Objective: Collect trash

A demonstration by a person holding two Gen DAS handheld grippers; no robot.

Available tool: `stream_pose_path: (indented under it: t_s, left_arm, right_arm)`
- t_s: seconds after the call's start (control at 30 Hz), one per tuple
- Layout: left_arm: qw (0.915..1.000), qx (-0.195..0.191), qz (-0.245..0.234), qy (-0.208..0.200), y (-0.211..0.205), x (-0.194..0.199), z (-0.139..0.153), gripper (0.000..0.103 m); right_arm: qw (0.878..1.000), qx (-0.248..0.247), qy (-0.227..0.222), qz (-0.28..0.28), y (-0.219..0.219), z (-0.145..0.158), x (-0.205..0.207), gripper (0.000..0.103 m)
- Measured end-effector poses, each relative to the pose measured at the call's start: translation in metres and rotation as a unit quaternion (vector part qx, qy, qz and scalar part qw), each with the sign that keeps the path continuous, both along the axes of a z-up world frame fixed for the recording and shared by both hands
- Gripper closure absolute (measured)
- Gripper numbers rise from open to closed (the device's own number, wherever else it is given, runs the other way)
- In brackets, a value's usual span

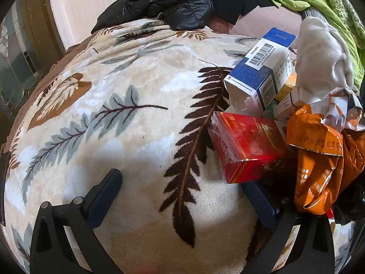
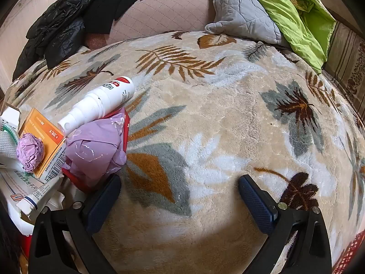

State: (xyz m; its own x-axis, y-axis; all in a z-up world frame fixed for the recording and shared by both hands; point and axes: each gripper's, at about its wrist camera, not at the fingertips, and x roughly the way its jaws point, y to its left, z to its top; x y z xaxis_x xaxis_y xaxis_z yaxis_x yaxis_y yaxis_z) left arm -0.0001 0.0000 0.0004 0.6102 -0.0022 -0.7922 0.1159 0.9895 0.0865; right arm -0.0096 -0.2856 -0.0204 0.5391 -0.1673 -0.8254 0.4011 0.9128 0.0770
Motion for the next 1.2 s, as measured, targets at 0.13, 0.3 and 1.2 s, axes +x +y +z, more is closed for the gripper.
stream_pose_path:
  t_s: [0.13, 0.3, 1.2]
  left_arm:
    - [0.9999, 0.014, -0.01, -0.001, -0.005, -0.006, -0.001, 0.0]
    - [0.9998, 0.01, -0.014, 0.006, -0.011, -0.009, 0.0, 0.0]
    - [0.964, -0.09, -0.021, -0.249, -0.002, -0.171, 0.118, 0.0]
  right_arm:
    - [1.0, 0.001, 0.001, 0.0, 0.0, 0.0, 0.0, 0.0]
    - [1.0, 0.002, 0.001, 0.0, 0.001, 0.0, 0.0, 0.0]
    - [0.991, -0.01, -0.131, 0.039, -0.011, 0.096, -0.166, 0.001]
